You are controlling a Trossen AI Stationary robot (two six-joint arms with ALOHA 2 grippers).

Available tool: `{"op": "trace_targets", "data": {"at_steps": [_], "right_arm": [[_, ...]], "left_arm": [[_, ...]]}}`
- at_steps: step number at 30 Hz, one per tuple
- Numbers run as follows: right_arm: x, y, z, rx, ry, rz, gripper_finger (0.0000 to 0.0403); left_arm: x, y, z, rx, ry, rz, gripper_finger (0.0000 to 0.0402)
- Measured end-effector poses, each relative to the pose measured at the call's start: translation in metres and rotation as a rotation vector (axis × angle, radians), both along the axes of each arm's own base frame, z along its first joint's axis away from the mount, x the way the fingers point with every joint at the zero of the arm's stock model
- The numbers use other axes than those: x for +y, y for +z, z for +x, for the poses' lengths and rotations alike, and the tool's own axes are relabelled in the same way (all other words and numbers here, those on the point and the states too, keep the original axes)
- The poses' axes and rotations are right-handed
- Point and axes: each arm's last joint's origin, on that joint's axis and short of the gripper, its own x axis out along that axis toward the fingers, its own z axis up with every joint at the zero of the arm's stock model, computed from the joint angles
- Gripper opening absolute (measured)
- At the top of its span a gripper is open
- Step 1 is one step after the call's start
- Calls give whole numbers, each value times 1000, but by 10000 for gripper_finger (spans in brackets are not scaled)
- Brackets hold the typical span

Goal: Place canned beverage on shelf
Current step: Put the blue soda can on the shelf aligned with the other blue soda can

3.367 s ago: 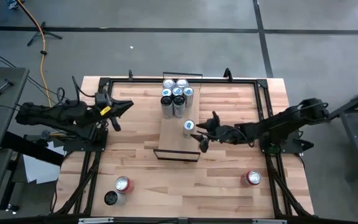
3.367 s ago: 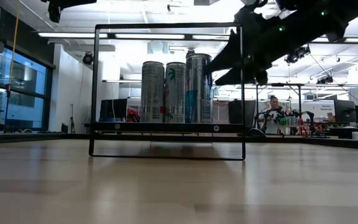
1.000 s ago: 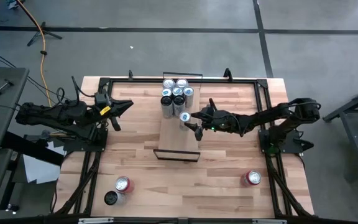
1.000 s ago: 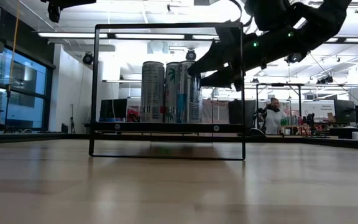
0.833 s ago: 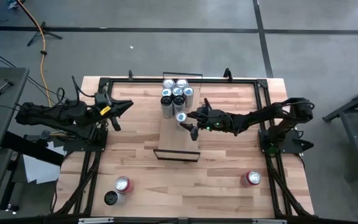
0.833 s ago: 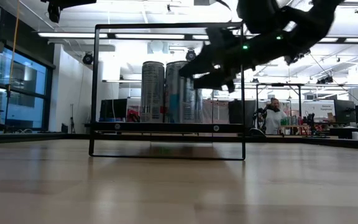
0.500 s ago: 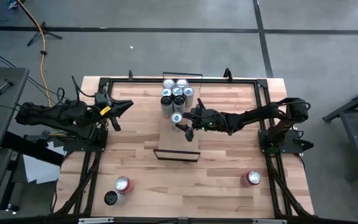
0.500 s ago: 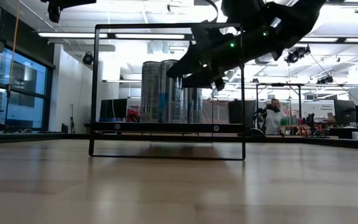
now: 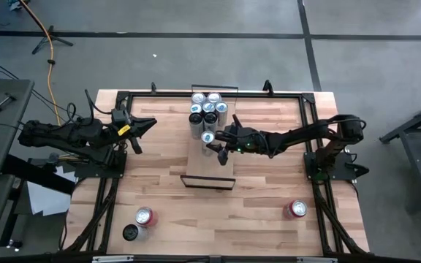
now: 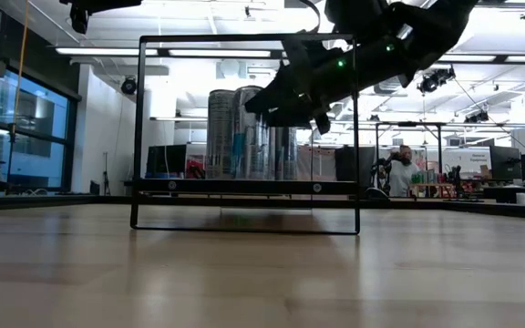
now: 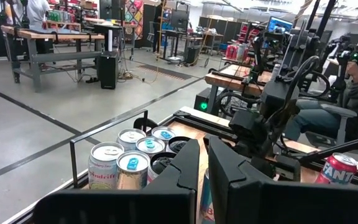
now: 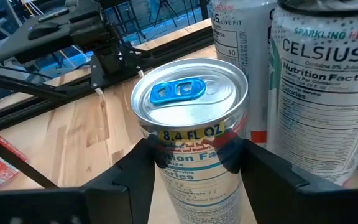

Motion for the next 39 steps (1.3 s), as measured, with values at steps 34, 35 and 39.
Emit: {"op": "trace_targets", "data": {"at_steps": [34, 35, 39], "right_arm": [[-42, 29, -141, -3, -365, -68, 189], [-47, 30, -138, -13, -366, -75, 189], [-67, 26, -123, 11, -319, -76, 190]], "left_arm": [[1, -3, -1, 31, 45, 1, 0], [1, -3, -1, 30, 45, 0, 0], [1, -3, -1, 30, 46, -1, 0]]}}
